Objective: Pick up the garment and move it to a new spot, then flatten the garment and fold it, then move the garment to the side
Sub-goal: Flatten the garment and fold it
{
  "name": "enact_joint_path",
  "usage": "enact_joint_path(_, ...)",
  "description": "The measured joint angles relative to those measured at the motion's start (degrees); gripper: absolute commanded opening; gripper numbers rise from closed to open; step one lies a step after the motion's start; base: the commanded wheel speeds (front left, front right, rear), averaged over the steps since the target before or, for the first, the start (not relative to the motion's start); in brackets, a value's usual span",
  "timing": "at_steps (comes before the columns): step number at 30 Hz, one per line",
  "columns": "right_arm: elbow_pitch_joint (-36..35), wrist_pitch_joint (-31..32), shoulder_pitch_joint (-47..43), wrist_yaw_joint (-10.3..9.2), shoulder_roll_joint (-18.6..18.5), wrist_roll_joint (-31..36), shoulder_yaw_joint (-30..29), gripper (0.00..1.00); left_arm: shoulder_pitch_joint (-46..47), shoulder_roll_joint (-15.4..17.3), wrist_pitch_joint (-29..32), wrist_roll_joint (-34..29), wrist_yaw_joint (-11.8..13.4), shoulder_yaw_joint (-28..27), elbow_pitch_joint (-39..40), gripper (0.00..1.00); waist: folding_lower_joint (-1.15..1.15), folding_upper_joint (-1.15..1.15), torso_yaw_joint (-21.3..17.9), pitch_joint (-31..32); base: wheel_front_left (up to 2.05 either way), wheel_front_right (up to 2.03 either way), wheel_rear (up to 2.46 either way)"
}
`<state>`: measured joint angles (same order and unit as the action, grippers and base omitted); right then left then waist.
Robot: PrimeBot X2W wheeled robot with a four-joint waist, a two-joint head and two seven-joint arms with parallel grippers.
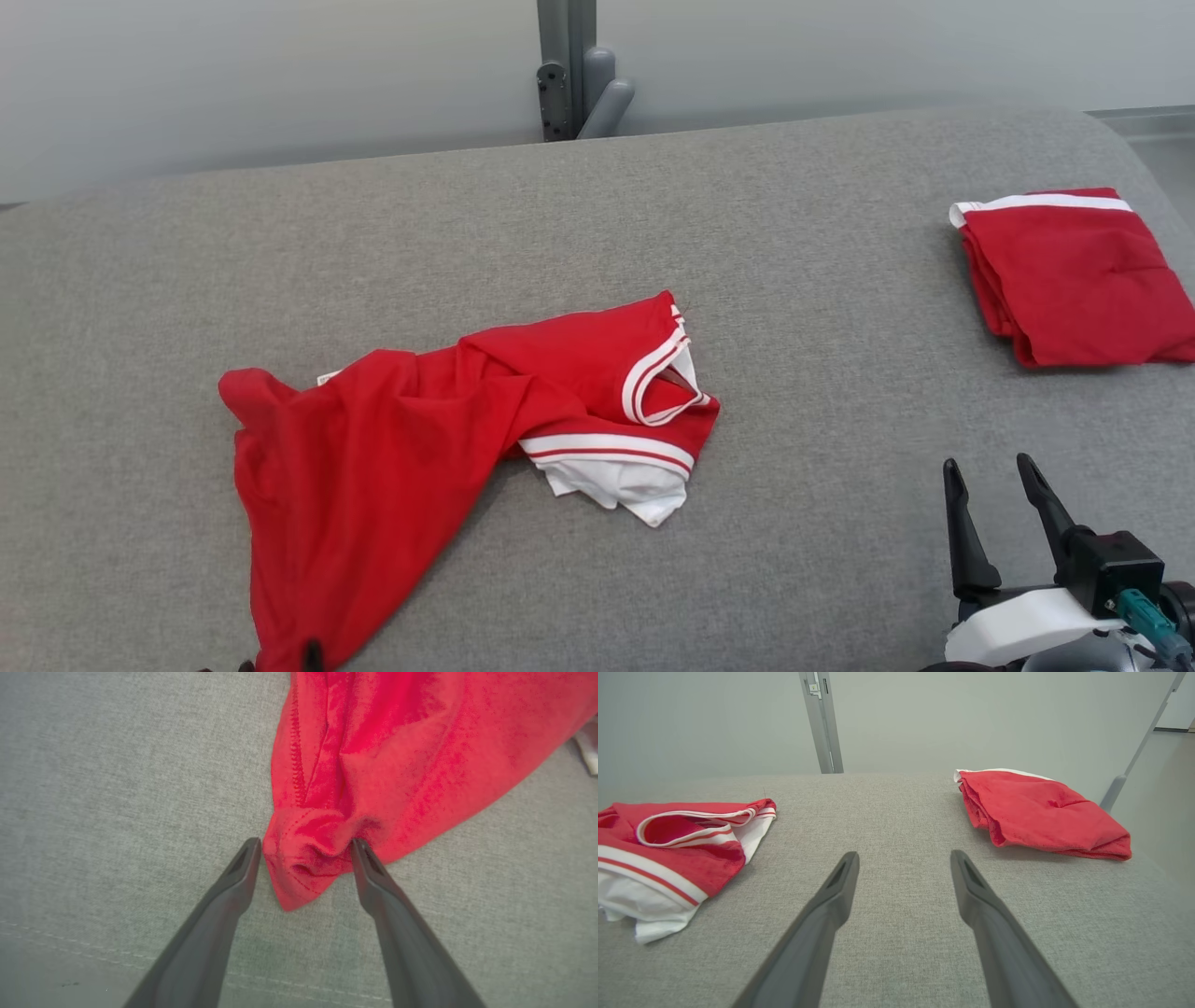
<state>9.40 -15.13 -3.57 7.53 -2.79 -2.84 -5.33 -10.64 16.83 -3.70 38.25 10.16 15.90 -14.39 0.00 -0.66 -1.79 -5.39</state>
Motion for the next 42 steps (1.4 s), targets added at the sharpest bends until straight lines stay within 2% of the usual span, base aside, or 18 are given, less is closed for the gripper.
enact_joint_path(2, -0.2, 0.0, -0.3, 0.00, 0.0, -0.2, -0.1, 1.00, -1.7, 1.2, 1.6, -1.6, 3.3, -0.1, 5.8, 1.00, 0.00, 0.00, -1.0, 0.3, 0.00, 0.00, 0.00)
enact_joint_path(5, -0.6, 0.0, -1.1, 0.00, 0.0, -0.5, -0.2, 1.00, -1.3, 1.9, 3.9, -2.6, 5.0, 0.5, 18.4, 1.00, 0.00, 0.00, -2.4, 0.7, 0.00, 0.00, 0.00)
enact_joint_path(7, -0.6, 0.0, -1.2, 0.00, -0.1, -0.6, 0.1, 1.00, 1.4, 3.0, 7.1, -4.9, 5.0, 2.9, 24.2, 1.00, 0.00, 0.00, -3.3, 0.9, 0.00, 0.00, 0.00)
enact_joint_path(10, -0.5, 0.0, -1.4, 0.00, 0.0, -0.7, 0.6, 1.00, 7.9, 3.8, 13.2, -8.5, 2.7, 9.3, 26.6, 1.00, 0.00, 0.00, -4.6, 0.8, 0.00, 0.00, 0.00)
enact_joint_path(12, -0.4, 0.0, -1.1, 0.00, 0.0, -1.0, 0.7, 1.00, 13.2, 3.2, 16.7, -10.6, 0.0, 13.9, 25.2, 1.00, 0.00, 0.00, -5.4, 0.6, 0.00, 0.00, 0.00)
enact_joint_path(16, -0.3, 0.0, 0.6, 0.00, 0.0, -1.7, 1.7, 1.00, 22.0, -0.3, 21.6, -13.4, -4.6, 20.8, 18.5, 1.00, 0.00, 0.00, -7.4, -0.3, 0.00, 0.00, 0.00)
enact_joint_path(21, 0.4, 0.0, 1.7, 0.00, -0.1, -3.9, 1.6, 1.00, 29.3, -2.7, 22.9, -15.4, -6.2, 22.9, 7.3, 1.00, 0.00, 0.00, -10.5, -1.6, 0.00, 0.00, 0.00)
enact_joint_path(24, 0.9, 0.0, 1.6, 0.00, 0.0, -4.6, 1.6, 1.00, 31.8, -3.0, 23.8, -16.9, -7.4, 24.2, 1.8, 1.00, 0.00, 0.00, -12.4, -2.4, 0.00, 0.00, 0.00)
enact_joint_path(29, 1.2, 0.0, 1.6, 0.00, 0.0, -5.1, 1.3, 1.00, 34.3, -1.3, 25.4, -18.6, -9.2, 26.2, -6.3, 1.00, 0.00, 0.00, -15.8, -3.7, 0.00, 0.00, 0.00)
enact_joint_path(30, 1.2, 0.0, 1.6, 0.00, 0.0, -5.1, 1.3, 1.00, 34.8, -1.2, 25.6, -18.7, -9.5, 26.4, -7.1, 0.00, 0.00, 0.00, -16.2, -3.8, 0.00, 0.00, 0.00)
enact_joint_path(33, 1.3, 0.0, 1.6, 0.00, -0.1, -5.1, 1.2, 1.00, 35.5, -1.4, 25.3, -17.6, -10.6, 26.1, -8.7, 0.00, 0.00, 0.00, -17.0, -4.1, 0.00, 0.00, 0.00)
enact_joint_path(36, 1.3, 0.0, 1.7, 0.00, 0.0, -5.1, 1.2, 1.00, 35.9, -3.2, 24.1, -14.3, -11.5, 24.1, -8.3, 0.00, 0.00, 0.00, -17.1, -4.1, 0.00, 0.00, 0.00)
enact_joint_path(42, 1.1, 0.0, 1.7, 0.00, 0.0, -4.4, 1.0, 1.00, 35.9, -7.7, 22.7, -5.7, -14.4, 21.3, 0.0, 0.00, 0.00, 0.00, -16.6, -3.8, 0.00, 0.00, 0.00)
